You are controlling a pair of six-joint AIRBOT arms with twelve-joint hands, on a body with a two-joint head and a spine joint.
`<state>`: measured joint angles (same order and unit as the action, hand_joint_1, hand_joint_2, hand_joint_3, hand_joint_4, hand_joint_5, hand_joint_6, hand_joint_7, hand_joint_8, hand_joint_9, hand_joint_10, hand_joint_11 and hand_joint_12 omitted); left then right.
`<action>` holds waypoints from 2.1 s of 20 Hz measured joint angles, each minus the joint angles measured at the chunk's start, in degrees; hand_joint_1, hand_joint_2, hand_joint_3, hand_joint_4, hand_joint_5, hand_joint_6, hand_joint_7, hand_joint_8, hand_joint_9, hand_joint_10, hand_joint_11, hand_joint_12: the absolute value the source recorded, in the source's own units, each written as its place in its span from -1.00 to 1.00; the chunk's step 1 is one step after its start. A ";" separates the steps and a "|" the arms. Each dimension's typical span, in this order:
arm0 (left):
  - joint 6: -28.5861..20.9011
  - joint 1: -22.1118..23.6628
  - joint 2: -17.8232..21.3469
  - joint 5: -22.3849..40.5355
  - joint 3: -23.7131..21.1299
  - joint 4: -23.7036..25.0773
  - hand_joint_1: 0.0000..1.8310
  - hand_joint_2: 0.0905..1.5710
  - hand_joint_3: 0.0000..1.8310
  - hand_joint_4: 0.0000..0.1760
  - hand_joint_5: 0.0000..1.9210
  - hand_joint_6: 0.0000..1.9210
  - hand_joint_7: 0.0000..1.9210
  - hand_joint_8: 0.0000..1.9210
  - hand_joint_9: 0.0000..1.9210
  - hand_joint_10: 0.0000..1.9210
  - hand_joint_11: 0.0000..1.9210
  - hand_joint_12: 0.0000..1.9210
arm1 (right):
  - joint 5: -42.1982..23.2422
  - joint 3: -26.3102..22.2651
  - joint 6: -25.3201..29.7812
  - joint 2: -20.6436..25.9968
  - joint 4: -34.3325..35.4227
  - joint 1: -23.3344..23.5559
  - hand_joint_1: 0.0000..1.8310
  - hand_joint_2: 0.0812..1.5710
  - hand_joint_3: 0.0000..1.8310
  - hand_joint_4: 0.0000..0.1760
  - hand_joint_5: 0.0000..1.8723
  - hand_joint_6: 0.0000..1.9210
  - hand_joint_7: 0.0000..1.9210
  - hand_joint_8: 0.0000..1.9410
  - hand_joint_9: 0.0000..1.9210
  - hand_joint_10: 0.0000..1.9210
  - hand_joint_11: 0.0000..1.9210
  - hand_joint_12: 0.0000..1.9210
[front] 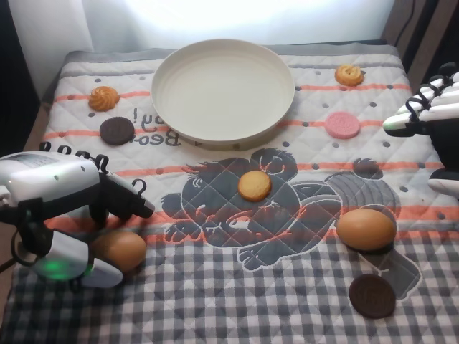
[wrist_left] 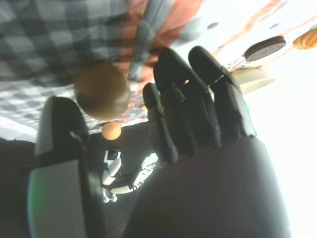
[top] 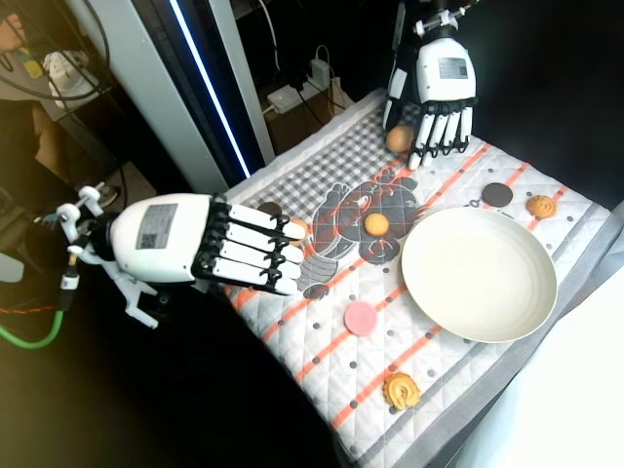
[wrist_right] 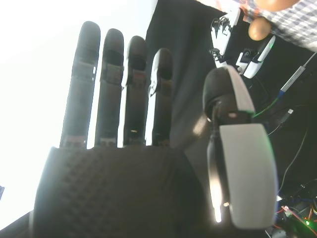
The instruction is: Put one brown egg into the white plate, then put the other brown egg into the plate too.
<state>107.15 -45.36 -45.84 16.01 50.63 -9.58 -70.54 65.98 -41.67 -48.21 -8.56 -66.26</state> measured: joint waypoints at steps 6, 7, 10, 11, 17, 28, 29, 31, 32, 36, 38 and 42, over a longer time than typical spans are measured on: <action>0.17 -0.07 -0.66 0.81 0.07 -1.18 0.22 0.29 -1.00 -0.95 0.20 -0.28 -0.02 0.01 -0.23 0.43 -0.47 0.76 | 0.07 0.00 0.00 0.00 0.17 0.00 -0.22 0.53 -1.00 -0.69 -0.25 -1.00 -0.17 -0.99 -0.19 -1.00 -0.36 -0.71; -0.74 -0.39 -1.07 0.26 0.24 -2.21 0.24 0.29 -1.00 -1.00 0.20 -0.28 -0.05 0.13 -0.25 0.48 -0.44 0.77 | 0.07 0.00 0.00 0.00 0.33 0.00 -0.22 0.53 -1.00 -0.71 -0.24 -1.00 -0.16 -1.00 -0.17 -1.00 -0.38 -0.62; -0.61 -0.39 -1.20 0.20 0.83 -3.26 0.29 0.25 -1.00 -1.00 0.27 -0.42 -0.04 0.16 -0.19 0.48 -0.35 0.73 | 0.07 0.00 0.00 -0.02 0.35 -0.02 -0.19 0.52 -1.00 -0.87 -0.23 -1.00 -0.14 -1.00 -0.14 -1.00 -0.47 -0.34; -0.52 -0.39 -1.20 0.31 1.07 -3.61 0.30 0.25 -1.00 -1.00 0.28 -0.43 -0.03 0.13 -0.18 0.45 -0.33 0.69 | 0.09 0.00 0.00 -0.02 0.37 -0.02 -0.18 0.52 -1.00 -0.95 -0.23 -1.00 -0.13 -1.00 -0.13 -1.00 -0.47 -0.28; 0.48 9.92 -6.36 0.00 8.04 -2.86 0.22 0.25 -1.00 -0.29 0.27 -0.41 -0.03 -0.02 -0.17 0.43 -0.29 0.68 | 0.07 0.02 0.02 -0.02 0.55 -0.02 -0.17 0.53 -1.00 -0.96 -0.24 -1.00 -0.13 -1.00 -0.14 -0.99 -0.46 -0.31; 1.03 23.23 -29.92 -11.10 36.68 -3.78 -0.06 0.09 -1.00 -1.00 0.05 -1.00 -0.30 0.47 -0.34 0.80 -0.41 0.99 | -0.31 1.44 0.04 -1.55 -1.27 2.89 -0.10 0.50 -1.00 -1.00 -0.22 -1.00 -0.11 -1.00 -0.14 -1.00 -0.46 -0.39; 0.98 23.23 -30.99 -12.39 37.48 -4.02 -0.08 0.09 -1.00 -1.00 0.00 -1.00 -0.33 0.43 -0.40 0.75 -0.48 0.95 | 0.20 1.62 0.02 -1.88 -1.79 3.21 -0.09 0.50 -1.00 -1.00 -0.22 -1.00 -0.11 -1.00 -0.14 -1.00 -0.46 -0.40; 0.98 23.47 -31.43 -13.55 37.57 -5.60 -0.16 0.07 -1.00 -0.55 -0.26 -1.00 -0.44 0.03 -0.54 0.44 -0.65 0.71 | 0.31 1.66 0.04 -1.88 -2.23 3.89 -0.15 0.51 -1.00 -0.59 -0.25 -1.00 -0.13 -1.00 -0.18 -1.00 -0.48 -0.42; 0.98 23.47 -30.73 -13.20 37.00 -6.73 -0.19 0.06 -1.00 -0.55 -0.38 -1.00 -0.45 -0.31 -0.54 0.10 -0.72 0.47 | 0.07 1.68 0.02 -1.88 -2.12 3.98 -0.23 0.50 -1.00 -0.32 -0.28 -1.00 -0.17 -1.00 -0.23 -1.00 -0.52 -0.45; -0.74 20.79 -20.02 -3.91 24.70 -8.31 -0.19 0.00 -1.00 0.13 -0.56 -1.00 -0.37 -0.98 -0.45 -0.63 -0.90 0.34 | 0.13 1.18 0.02 -1.88 -4.22 4.59 -0.28 0.41 -1.00 -0.33 -0.39 -1.00 -0.29 -1.00 -0.30 -1.00 -0.46 -0.68; -5.33 16.83 -11.98 2.67 15.06 -3.04 -0.29 0.01 -1.00 0.55 -0.70 -1.00 -0.58 -1.00 -0.56 -0.90 -1.00 0.16 | -0.17 0.81 0.02 -1.88 -5.90 4.61 -0.32 0.41 -1.00 -0.50 -0.47 -1.00 -0.38 -1.00 -0.37 -1.00 -0.46 -0.80; -9.03 7.06 -1.38 17.75 1.90 0.15 -0.36 0.03 -1.00 0.97 -0.75 -0.99 -0.66 -0.99 -0.67 -1.00 -1.00 -0.19 | 0.37 0.52 0.04 -3.21 -9.46 4.59 -0.34 0.35 -1.00 -0.17 -0.57 -1.00 -0.44 -1.00 -0.40 -0.99 -0.42 -0.89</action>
<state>98.13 -38.30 -47.22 33.76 52.53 -9.43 -70.17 66.50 -41.63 -51.42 -18.02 -61.67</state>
